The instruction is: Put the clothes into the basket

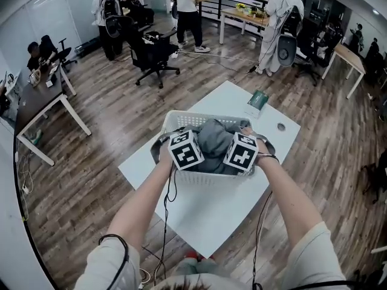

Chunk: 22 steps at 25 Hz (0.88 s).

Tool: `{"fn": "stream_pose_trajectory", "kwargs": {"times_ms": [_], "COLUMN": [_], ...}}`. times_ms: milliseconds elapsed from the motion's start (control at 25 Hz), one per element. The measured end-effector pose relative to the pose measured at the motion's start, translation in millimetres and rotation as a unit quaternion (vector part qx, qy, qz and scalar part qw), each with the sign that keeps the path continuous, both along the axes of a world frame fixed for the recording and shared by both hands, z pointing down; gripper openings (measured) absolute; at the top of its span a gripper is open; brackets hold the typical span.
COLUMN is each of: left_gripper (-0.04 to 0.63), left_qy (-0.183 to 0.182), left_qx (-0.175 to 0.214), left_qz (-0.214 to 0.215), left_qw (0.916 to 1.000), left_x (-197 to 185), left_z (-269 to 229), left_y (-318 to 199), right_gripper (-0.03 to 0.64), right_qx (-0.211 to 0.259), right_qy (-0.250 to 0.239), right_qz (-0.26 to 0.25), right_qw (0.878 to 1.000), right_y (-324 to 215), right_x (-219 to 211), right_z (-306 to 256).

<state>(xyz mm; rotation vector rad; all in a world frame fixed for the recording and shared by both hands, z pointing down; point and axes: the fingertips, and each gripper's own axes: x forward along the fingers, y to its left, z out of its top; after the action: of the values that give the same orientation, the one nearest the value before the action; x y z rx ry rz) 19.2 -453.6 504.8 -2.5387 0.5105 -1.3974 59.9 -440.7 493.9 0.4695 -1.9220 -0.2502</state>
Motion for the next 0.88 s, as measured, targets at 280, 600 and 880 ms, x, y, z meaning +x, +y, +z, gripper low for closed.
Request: {"fn": "stream_pose_trajectory", "kwargs": {"times_ms": [280,600,880], "left_gripper": [0.270,0.270,0.138], "left_qy": [0.069,0.179,0.254], "left_qx": [-0.009,0.004,0.025], "left_qz": [-0.062,-0.098,-0.140], "left_qw": [0.9956,0.9789,0.9567], "left_x": [-32.3,-40.6,-30.1], "left_z": [-17.6,-77.3,-78.3], "left_y": [-11.3,-6.5,28.5], "right_gripper": [0.379,0.377,0.104], "right_qx": [0.006,-0.003,0.088], "right_qy": [0.017,-0.162,-0.232], "right_qz": [0.007,0.083,0.154], "right_qw": [1.000,0.983,0.956], "right_y": [1.8,10.5,29.6], "right_x": [24.9,10.5,6.7], "right_z": [5.7,-54.7,-68.7]}}
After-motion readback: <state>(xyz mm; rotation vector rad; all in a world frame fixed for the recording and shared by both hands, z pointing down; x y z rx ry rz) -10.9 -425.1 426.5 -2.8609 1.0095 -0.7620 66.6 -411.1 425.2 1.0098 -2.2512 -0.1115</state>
